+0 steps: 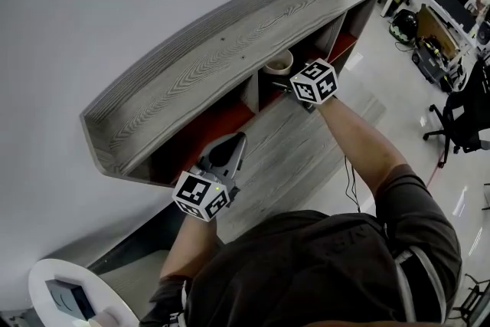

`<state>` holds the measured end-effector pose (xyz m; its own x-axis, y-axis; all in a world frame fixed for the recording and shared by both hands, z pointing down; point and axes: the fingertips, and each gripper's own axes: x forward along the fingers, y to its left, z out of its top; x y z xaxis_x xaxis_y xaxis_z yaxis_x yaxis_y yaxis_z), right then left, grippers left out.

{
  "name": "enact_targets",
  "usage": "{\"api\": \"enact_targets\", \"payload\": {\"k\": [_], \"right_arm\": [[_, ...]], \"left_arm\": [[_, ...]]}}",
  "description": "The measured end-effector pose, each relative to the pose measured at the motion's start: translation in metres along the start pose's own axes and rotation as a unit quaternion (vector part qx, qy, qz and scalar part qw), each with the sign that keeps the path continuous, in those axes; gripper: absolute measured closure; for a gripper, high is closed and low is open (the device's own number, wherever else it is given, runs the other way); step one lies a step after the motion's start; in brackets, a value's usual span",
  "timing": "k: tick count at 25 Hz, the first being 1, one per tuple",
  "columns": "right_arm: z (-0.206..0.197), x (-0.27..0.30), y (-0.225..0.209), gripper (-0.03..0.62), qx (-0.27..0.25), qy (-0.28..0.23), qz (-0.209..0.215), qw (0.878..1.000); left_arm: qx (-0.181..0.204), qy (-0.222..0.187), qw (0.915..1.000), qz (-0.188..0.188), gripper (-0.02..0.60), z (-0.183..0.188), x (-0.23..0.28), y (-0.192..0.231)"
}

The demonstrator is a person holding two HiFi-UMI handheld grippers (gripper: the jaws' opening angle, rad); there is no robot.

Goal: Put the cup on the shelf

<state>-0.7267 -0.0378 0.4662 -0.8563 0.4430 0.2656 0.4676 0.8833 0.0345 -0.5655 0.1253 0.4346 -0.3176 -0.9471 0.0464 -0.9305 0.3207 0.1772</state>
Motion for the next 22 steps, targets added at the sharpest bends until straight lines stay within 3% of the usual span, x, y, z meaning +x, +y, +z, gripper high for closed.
{"api": "enact_targets", "payload": {"k": [7, 11, 17, 22], "right_arm": [[0.015, -0.028, 0.000, 0.089, -0.002, -0.020, -0.017, 1.000], [0.022, -0.059, 0.005, 0.089, 0.003, -0.032, -0.031, 0.999], [0.022, -0.136, -0.001, 0.098, 0.017, -0.051, -0.068, 0.996], [0.016, -0.228, -0.011, 0.141, 0.026, -0.068, -0.110, 0.991]], "left_arm": [[-0.002, -0.007, 0.9995, -0.029, 0.583, 0.002, 0.004, -0.009], [-0.006, -0.009, 0.9978, -0.066, 0.581, 0.001, 0.012, -0.021], [-0.011, 0.006, 0.9910, -0.133, 0.583, -0.011, 0.048, -0.065], [0.001, 0.014, 0.9830, -0.183, 0.583, -0.014, 0.084, -0.118]]}}
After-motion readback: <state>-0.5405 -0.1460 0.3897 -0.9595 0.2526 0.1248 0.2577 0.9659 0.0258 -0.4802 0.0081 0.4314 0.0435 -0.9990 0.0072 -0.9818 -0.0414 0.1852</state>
